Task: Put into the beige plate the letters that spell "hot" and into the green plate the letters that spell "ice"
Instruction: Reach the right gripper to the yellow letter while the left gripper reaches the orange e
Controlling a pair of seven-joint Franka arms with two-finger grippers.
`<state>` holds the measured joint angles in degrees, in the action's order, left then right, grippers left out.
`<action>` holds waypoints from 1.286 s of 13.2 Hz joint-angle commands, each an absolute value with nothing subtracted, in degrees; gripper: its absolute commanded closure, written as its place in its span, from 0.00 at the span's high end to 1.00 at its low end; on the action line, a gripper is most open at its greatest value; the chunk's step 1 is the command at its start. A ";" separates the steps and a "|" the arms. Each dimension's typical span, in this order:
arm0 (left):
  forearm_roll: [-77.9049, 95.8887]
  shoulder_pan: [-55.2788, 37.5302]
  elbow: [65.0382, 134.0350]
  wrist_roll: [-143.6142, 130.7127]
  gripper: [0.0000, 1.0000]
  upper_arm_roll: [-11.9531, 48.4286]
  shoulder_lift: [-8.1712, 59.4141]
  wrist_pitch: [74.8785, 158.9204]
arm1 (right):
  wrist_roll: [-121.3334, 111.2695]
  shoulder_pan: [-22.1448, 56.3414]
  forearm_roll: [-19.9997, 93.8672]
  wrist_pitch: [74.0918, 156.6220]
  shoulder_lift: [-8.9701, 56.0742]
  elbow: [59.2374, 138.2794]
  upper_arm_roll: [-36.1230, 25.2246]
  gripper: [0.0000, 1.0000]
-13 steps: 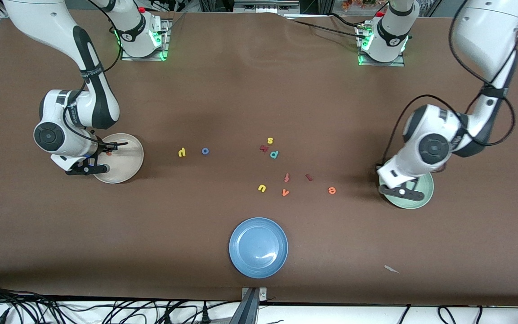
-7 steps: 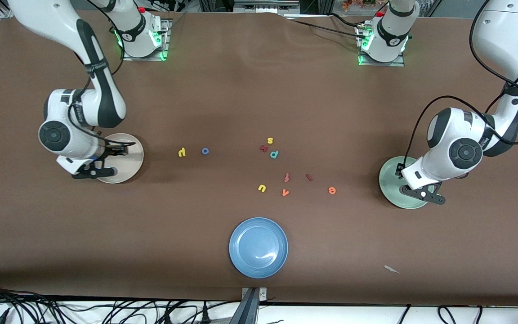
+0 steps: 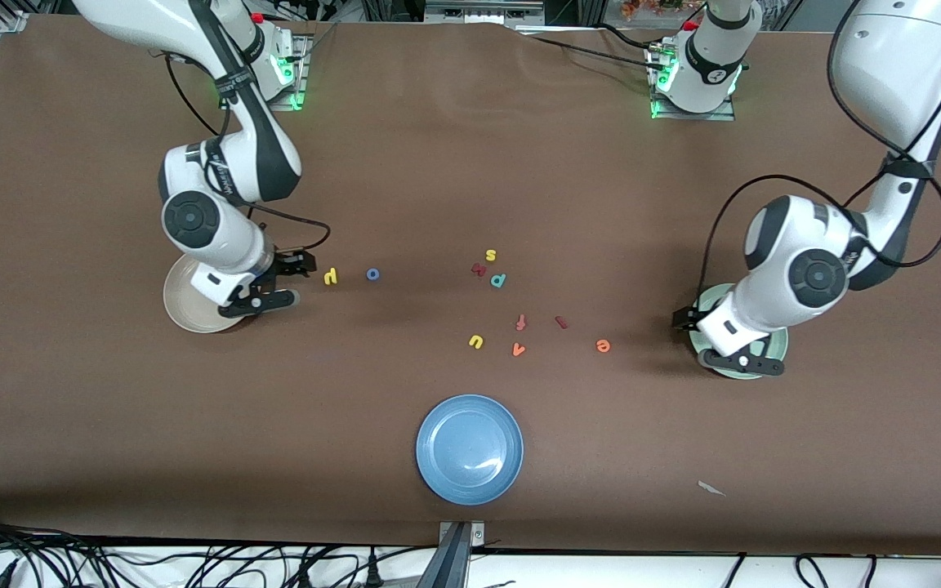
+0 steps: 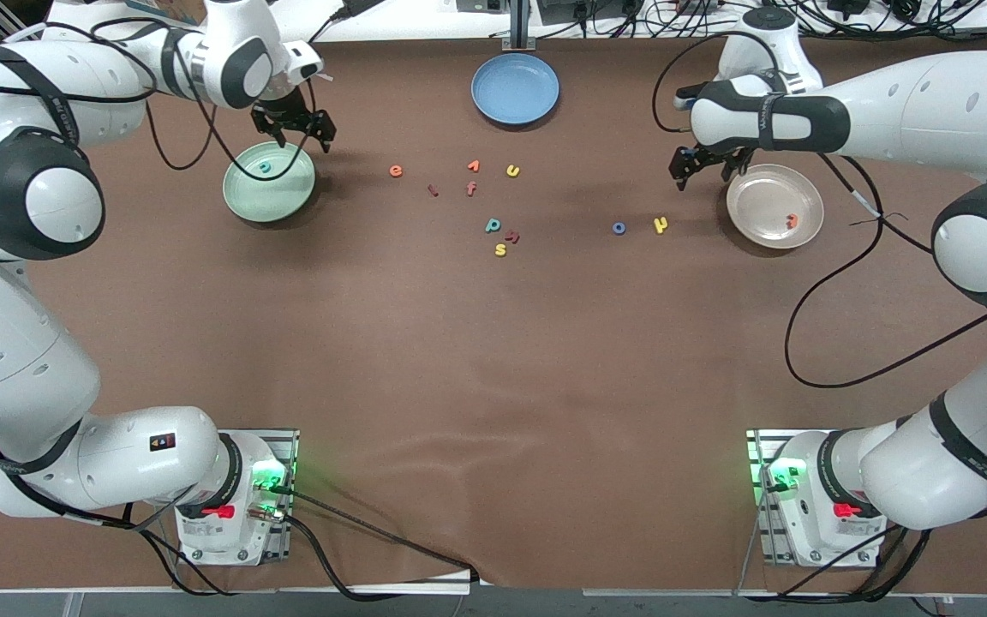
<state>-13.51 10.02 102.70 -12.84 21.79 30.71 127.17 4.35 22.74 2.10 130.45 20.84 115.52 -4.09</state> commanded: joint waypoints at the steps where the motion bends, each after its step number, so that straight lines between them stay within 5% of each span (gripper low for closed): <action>1: -12.57 6.25 97.83 -22.38 1.00 21.62 34.44 126.47 | 3.96 22.24 3.43 135.08 23.99 115.49 -1.67 0.99; 9: -13.09 -1.84 88.60 -42.87 1.00 21.36 43.06 126.56 | 3.95 25.13 3.43 137.54 28.47 115.93 -1.14 0.97; 12: -13.45 -2.55 88.59 -43.86 1.00 21.18 44.21 126.83 | 3.96 25.40 3.43 137.55 28.83 116.45 -1.14 0.85; 16: -13.71 -2.81 88.59 -43.86 0.87 21.09 46.05 128.93 | 3.96 25.40 3.43 137.64 28.83 117.07 -1.23 0.75; 17: -13.71 -3.33 88.59 -43.86 0.86 21.01 46.66 129.81 | 3.96 25.40 3.43 137.55 28.83 117.07 -1.14 0.65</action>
<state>-13.50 -2.05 90.38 -43.50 21.53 44.85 128.72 4.35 25.21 2.24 136.69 29.12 116.32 -1.17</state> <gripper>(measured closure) 0.093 0.233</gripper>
